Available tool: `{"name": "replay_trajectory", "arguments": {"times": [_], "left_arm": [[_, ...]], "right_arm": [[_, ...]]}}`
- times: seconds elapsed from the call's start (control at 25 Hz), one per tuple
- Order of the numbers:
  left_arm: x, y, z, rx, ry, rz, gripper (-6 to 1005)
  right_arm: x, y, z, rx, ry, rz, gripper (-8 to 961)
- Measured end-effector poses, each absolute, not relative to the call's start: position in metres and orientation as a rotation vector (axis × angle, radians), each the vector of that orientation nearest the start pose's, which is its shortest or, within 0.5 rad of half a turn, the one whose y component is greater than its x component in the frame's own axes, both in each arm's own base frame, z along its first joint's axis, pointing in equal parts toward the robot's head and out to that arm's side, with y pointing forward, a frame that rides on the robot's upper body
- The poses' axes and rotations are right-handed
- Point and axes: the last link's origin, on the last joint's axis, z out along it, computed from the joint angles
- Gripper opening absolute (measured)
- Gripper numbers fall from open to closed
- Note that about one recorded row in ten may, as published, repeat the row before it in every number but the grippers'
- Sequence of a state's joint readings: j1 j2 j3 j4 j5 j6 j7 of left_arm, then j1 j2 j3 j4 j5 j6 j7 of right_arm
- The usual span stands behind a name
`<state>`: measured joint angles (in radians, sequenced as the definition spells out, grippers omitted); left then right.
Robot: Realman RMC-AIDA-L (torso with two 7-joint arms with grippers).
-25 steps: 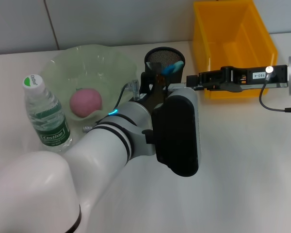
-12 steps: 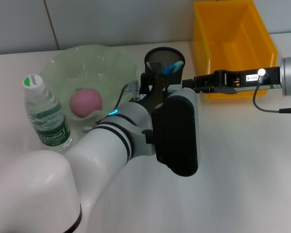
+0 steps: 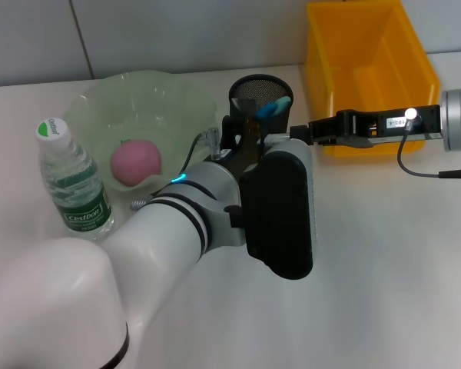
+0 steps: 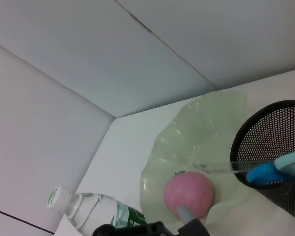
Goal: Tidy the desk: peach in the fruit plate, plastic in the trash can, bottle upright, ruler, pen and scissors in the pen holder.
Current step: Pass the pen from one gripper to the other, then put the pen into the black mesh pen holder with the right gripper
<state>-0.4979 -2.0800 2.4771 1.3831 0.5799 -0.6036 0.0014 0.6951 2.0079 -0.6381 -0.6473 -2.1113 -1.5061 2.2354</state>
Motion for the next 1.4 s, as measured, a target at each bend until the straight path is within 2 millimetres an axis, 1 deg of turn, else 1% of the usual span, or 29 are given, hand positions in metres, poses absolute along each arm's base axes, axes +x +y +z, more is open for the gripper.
{"name": "replay_trajectory", "arguments": {"times": [0.36,0.72,0.96,1.16,1.2,1.28,1.36,1.4], "left_arm": [[-0.093,0.309,-0.135,-2.165,0.673,0.294,144],[-0.091,0.306,-0.136,-2.167,0.681,0.278,304],[-0.089,0.304,-0.135,-2.171,0.679,0.265,510],[-0.089,0.303,-0.135,-2.174,0.67,0.264,703],[-0.089,0.302,-0.134,-2.18,0.651,0.259,741],[-0.088,0.299,-0.122,-2.209,0.526,0.17,775],[-0.088,0.299,-0.122,-2.209,0.526,0.17,810],[-0.09,0.295,-0.109,-2.221,0.415,0.092,827]], "right_arm": [[0.237,0.381,0.027,-2.448,1.613,0.699,140],[0.24,0.38,0.028,-2.441,1.613,0.694,139],[0.24,0.38,0.029,-2.444,1.611,0.693,138],[0.241,0.38,0.032,-2.448,1.605,0.689,135],[0.241,0.379,0.033,-2.451,1.603,0.687,135],[0.242,0.378,0.035,-2.457,1.595,0.688,135],[0.244,0.377,0.039,-2.458,1.585,0.691,136],[0.245,0.376,0.041,-2.458,1.583,0.692,136]]}}
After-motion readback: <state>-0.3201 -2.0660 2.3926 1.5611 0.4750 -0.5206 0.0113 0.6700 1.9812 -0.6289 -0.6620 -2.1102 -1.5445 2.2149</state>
